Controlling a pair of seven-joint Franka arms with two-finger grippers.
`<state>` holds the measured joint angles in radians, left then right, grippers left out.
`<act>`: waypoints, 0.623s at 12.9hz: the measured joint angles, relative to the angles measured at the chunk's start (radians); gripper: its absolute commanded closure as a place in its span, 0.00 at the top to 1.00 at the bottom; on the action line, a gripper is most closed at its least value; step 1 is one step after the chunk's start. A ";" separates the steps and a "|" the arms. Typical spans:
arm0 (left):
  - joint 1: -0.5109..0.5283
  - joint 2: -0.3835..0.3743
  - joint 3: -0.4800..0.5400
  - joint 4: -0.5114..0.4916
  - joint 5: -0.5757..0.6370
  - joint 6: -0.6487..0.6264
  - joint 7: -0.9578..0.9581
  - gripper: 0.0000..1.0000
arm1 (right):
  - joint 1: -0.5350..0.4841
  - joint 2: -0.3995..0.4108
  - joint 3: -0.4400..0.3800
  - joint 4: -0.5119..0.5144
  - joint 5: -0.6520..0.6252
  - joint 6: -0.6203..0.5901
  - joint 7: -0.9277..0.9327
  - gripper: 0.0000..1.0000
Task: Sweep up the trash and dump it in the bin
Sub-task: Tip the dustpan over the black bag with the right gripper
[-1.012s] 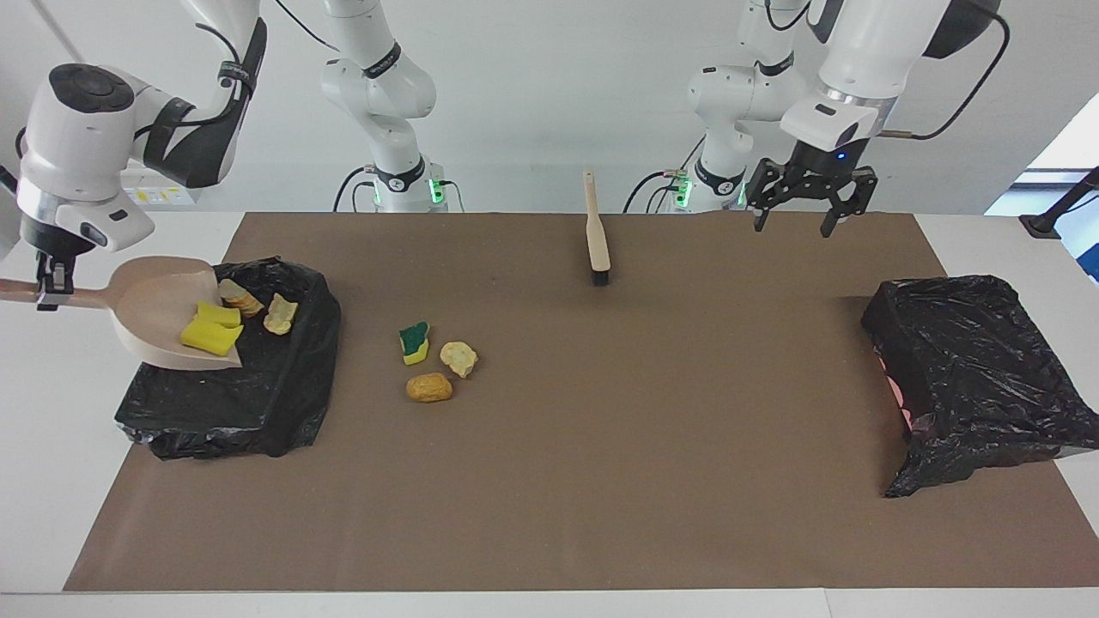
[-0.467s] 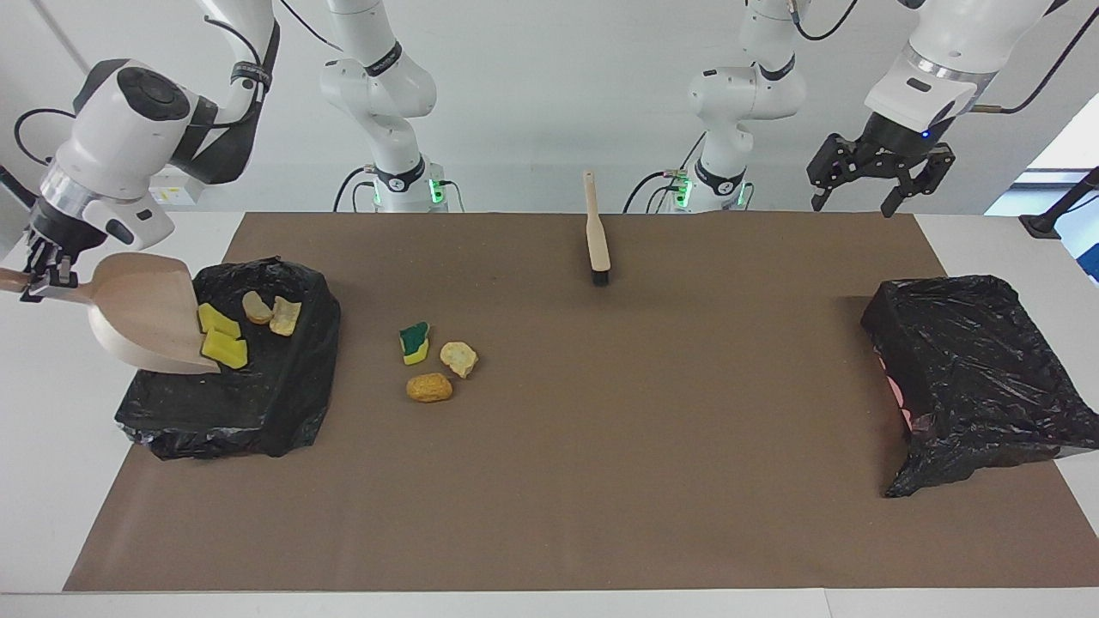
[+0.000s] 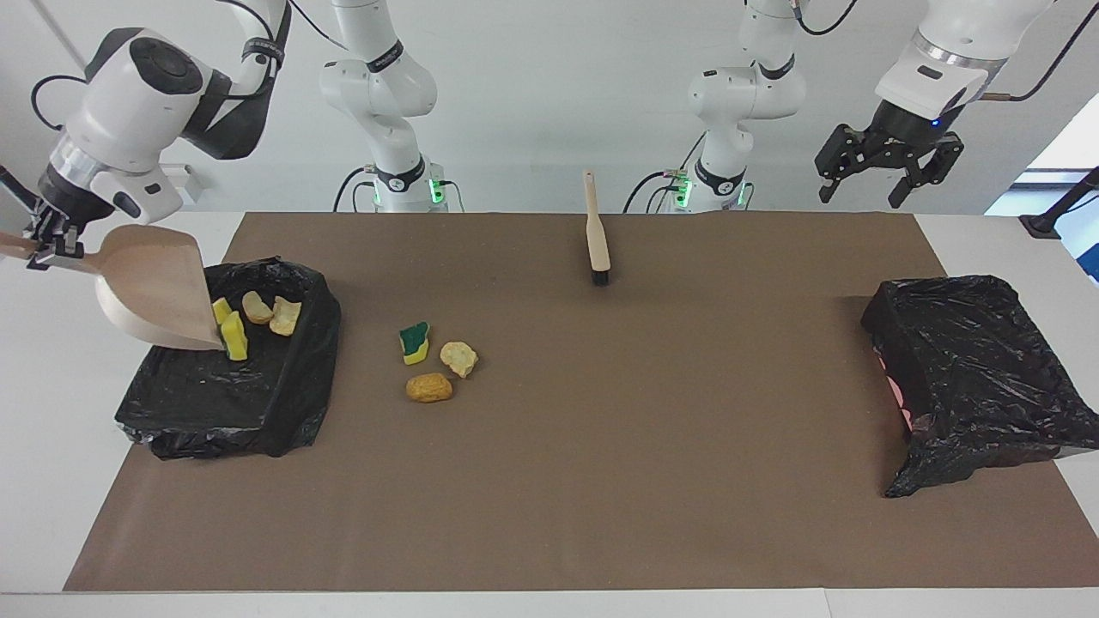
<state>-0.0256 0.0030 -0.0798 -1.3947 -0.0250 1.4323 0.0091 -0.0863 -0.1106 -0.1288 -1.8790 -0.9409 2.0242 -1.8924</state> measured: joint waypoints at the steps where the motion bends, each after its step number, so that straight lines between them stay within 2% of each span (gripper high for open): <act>1: 0.005 0.000 -0.001 0.000 0.002 0.000 0.000 1.00 | 0.018 -0.016 0.001 -0.001 0.000 -0.036 0.033 0.00; 4: 0.006 -0.001 -0.001 0.000 0.010 0.000 0.001 1.00 | 0.064 -0.028 0.021 0.003 0.027 -0.164 0.185 0.00; 8: -0.013 -0.006 0.035 0.000 0.016 -0.002 0.050 1.00 | 0.076 -0.028 0.128 0.019 0.122 -0.323 0.451 0.00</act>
<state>-0.0382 -0.0027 -0.0451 -1.3947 -0.0094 1.4303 0.0587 -0.0105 -0.1389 -0.0013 -1.8598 -0.8189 1.7015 -1.4411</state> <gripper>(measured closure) 0.000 0.678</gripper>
